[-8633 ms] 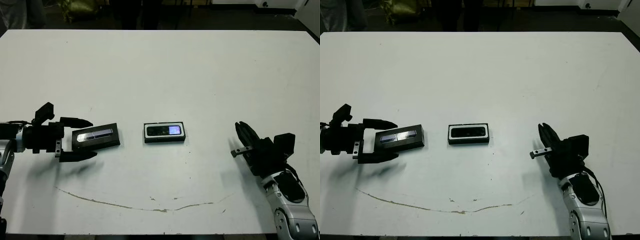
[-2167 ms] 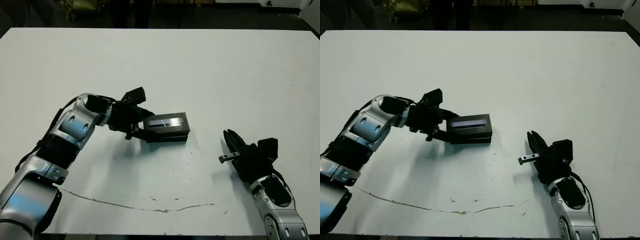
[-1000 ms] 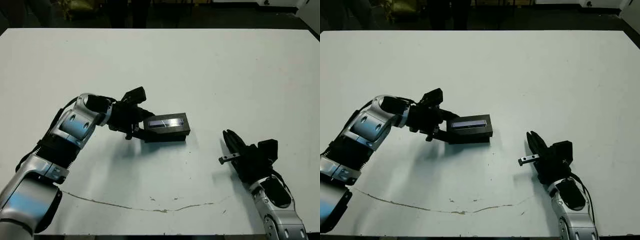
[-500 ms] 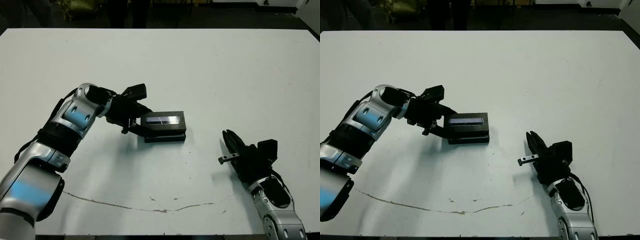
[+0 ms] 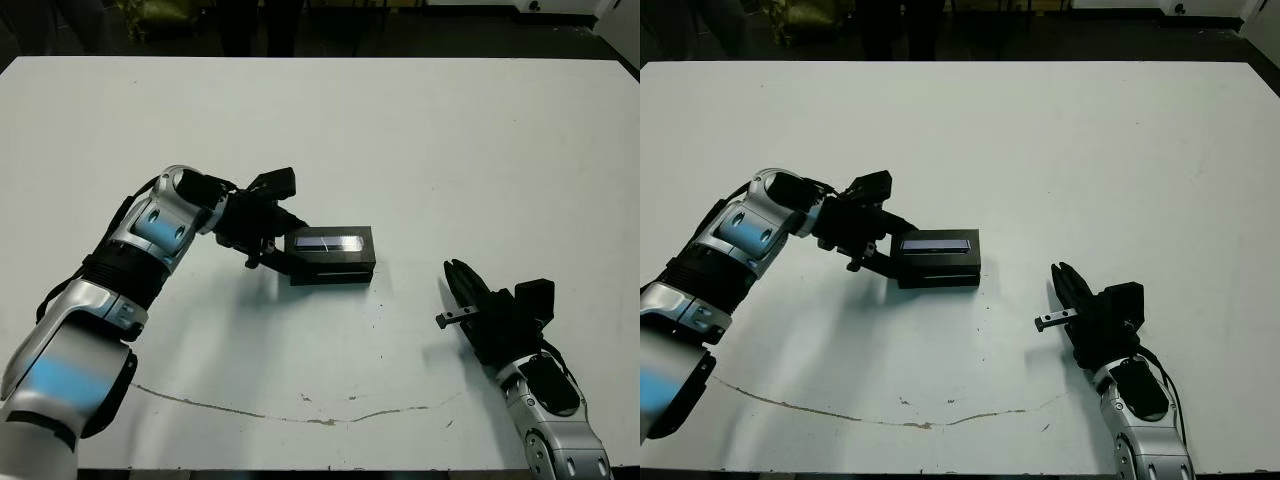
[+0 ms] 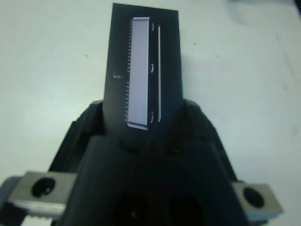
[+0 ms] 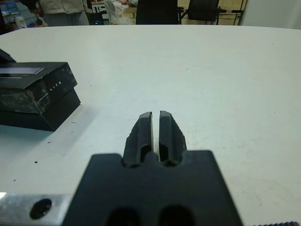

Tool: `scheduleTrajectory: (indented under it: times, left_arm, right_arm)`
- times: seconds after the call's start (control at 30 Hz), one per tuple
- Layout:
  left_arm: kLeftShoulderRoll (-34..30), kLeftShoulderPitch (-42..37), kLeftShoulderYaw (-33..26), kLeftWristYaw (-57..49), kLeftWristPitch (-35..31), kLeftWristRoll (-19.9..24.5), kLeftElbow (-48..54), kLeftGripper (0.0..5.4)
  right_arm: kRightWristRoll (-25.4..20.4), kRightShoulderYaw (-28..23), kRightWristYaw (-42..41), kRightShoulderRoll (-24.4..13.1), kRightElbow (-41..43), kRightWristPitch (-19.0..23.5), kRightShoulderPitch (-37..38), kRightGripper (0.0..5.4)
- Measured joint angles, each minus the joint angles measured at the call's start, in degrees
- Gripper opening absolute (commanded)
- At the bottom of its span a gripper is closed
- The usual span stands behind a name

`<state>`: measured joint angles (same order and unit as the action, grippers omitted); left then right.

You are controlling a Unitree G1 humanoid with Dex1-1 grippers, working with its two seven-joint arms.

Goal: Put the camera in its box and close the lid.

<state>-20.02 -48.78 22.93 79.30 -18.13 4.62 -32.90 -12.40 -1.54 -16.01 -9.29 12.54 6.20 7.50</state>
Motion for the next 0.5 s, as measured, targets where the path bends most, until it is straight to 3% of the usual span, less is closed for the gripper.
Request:
scheduleTrajectory:
  times: [0.13,0.5]
  left_arm:
    - [0.1,0.1,-0.5,0.5,-2.3,0.3,0.0,2.61]
    - [-0.3,1.0,0.3,-1.6,-0.2,-1.8,2.5,2.61]
  right_arm:
    - [-0.2,0.0,0.0,0.0,0.0,0.0,-0.1,0.00]
    - [-0.1,0.2,0.1,0.2,0.0,0.0,0.0,0.00]
